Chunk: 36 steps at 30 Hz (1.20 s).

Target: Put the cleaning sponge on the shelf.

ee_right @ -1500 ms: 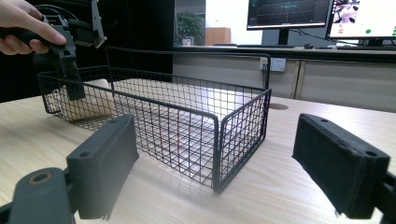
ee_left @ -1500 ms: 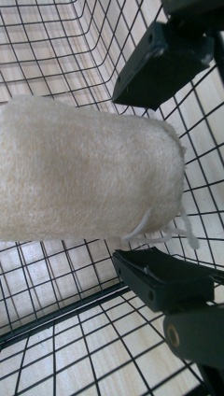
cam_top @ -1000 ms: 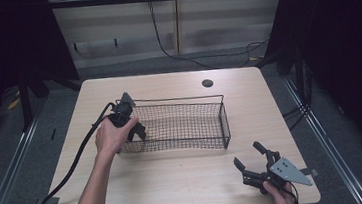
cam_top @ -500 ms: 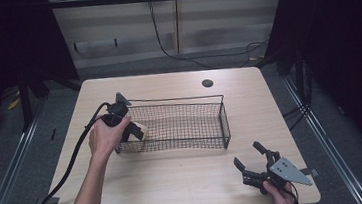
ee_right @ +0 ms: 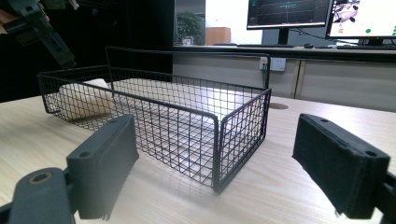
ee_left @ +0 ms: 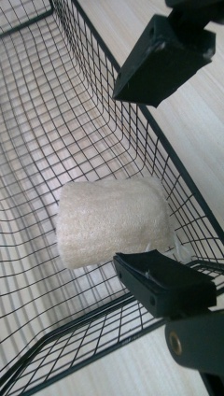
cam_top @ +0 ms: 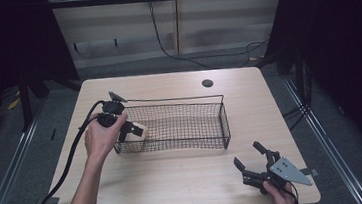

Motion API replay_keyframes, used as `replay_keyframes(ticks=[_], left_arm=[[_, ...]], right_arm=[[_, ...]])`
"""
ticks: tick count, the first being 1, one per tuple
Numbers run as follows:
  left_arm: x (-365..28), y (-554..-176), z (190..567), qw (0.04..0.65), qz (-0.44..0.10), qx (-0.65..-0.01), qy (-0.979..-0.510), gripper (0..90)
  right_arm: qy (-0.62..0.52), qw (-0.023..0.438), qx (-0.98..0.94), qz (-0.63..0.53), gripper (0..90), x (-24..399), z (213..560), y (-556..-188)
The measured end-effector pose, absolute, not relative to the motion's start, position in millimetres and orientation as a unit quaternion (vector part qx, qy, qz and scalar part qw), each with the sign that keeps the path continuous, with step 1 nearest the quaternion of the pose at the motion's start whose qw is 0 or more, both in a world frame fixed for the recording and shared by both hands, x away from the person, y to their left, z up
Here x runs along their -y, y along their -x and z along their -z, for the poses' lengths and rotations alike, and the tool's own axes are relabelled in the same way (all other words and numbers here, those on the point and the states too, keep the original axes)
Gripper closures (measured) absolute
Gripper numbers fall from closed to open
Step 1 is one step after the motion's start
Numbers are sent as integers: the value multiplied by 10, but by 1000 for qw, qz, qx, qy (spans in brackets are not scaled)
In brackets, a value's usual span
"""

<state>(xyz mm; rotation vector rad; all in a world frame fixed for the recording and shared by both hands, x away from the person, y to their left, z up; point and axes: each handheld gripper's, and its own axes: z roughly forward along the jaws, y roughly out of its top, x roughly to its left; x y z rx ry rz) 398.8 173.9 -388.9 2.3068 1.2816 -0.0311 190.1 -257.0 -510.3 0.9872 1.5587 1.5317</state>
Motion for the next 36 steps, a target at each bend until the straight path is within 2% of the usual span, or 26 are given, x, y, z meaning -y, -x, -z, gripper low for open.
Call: replay_keyframes(ticks=[12, 17, 32, 36], left_arm=[[-1952, -3818, 3777, 294, 6, -452, -842, 211], [-2047, -3746, 3728, 308, 9, -456, -835, 187], [-2316, -3431, 3652, 355, -30, -458, -814, 208], [-2415, -3339, 3682, 352, -34, -467, -810, 208]], right_arm=[[-384, 363, -606, -595, 132, 2569, 5103, -1901], [-384, 363, -606, -595, 132, 2569, 5103, -1900], [-384, 363, -606, -595, 132, 2568, 5103, -1900], [-385, 365, -605, -594, 131, 2568, 5103, -1898]])
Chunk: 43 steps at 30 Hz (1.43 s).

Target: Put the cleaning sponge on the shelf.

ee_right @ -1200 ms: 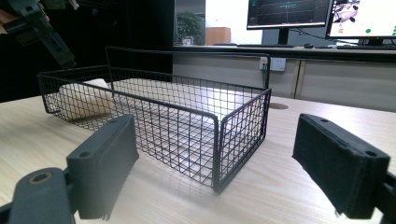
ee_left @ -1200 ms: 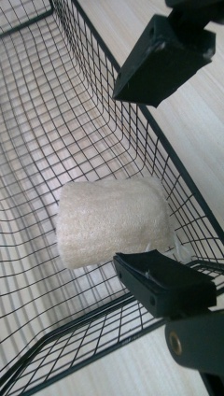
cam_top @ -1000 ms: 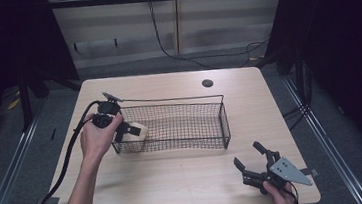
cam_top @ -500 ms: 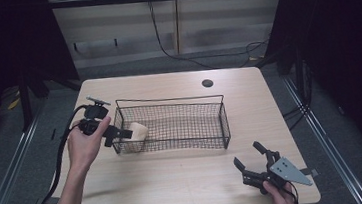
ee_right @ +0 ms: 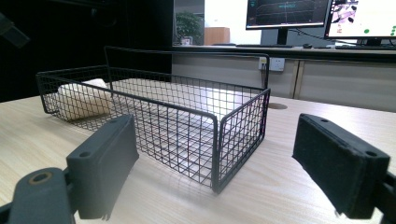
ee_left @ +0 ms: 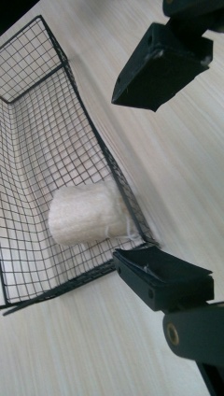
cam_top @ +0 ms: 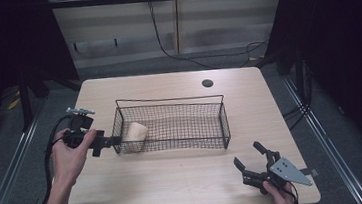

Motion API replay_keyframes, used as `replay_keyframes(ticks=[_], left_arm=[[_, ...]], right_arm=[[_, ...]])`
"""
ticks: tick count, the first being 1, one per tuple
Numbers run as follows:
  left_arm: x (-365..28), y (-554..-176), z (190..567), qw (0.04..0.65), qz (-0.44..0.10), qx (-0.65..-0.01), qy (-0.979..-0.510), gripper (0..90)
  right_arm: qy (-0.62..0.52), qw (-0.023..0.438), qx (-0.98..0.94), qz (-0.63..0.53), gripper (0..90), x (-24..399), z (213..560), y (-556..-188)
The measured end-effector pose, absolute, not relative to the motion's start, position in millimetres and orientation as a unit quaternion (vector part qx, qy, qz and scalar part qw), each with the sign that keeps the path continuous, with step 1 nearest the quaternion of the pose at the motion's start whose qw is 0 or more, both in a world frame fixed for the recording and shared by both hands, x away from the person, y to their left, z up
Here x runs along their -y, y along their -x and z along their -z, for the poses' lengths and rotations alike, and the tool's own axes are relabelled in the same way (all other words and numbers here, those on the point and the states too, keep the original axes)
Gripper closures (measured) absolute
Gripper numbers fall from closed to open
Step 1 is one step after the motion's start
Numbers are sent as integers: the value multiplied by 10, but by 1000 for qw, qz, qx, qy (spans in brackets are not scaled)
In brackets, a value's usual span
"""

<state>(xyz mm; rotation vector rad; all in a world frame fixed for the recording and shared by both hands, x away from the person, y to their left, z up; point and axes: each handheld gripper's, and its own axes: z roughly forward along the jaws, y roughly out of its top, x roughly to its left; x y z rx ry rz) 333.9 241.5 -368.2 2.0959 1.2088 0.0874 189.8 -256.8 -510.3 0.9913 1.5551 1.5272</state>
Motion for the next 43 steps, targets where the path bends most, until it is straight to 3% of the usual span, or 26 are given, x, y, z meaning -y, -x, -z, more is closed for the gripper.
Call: replay_keyframes(ticks=[24, 28, 36, 43], left_arm=[[-2792, -2763, 3997, 377, -52, -507, -773, 193], [-2818, -2686, 4105, 384, -27, -517, -764, 161], [-2836, -2591, 4319, 402, -48, -527, -747, 164], [-2730, -2549, 4481, 387, -48, -513, -764, 183]], right_arm=[[-386, 365, -604, -594, 131, 2568, 5103, -1897], [-386, 365, -604, -594, 131, 2567, 5103, -1898], [-384, 366, -605, -593, 131, 2564, 5103, -1899], [-383, 360, -609, -594, 131, 2569, 5101, -1902]])
